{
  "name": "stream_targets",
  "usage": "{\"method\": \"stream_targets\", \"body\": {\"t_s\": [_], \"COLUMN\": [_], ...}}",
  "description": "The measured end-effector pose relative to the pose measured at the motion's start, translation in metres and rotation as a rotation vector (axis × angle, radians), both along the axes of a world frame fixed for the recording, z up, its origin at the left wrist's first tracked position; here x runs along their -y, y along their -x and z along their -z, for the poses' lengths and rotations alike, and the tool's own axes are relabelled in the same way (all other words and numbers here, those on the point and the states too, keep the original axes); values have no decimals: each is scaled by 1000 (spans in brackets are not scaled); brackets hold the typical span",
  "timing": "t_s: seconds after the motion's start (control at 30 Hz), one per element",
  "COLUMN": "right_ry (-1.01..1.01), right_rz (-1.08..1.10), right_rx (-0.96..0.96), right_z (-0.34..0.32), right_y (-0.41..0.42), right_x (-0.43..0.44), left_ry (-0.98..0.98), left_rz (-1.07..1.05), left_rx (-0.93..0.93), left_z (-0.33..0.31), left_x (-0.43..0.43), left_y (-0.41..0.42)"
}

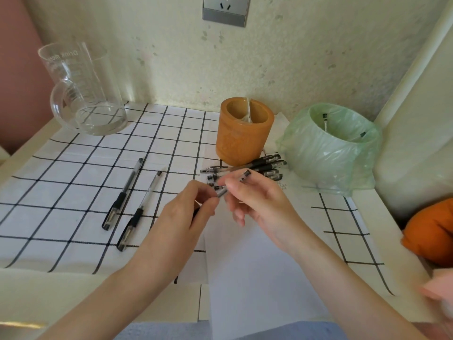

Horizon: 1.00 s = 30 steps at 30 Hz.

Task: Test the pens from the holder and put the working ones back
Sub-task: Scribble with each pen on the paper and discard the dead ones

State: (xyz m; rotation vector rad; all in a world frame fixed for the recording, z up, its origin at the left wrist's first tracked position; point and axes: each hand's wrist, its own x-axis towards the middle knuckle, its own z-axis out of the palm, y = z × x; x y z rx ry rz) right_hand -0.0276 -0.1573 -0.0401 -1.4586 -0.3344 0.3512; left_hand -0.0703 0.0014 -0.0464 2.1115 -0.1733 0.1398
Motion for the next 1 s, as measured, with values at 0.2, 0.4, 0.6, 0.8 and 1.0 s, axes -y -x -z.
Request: {"method": "stream_targets", "body": {"t_s": [0.2,0.4,0.6,0.8,1.0], "right_ry": [-54,-16,44,28,17], "right_rz": [219,143,20,31,-9], "right_rx": [-1,-50,-16,-19,-19], "right_z": [-2,-4,-2,-3,-5], "right_y": [-4,-1,5,4,5], "right_x": [13,15,8,10,17], "left_ry": [-38,-46,-113,-93,-101], "left_rz": [55,41,72,101,142], "left_rx": [-85,-42,-3,-6,12], "left_z": [3,1,3,-3,-4], "left_x": [1,6,12,13,14], "left_y": [2,3,7,6,9]}}
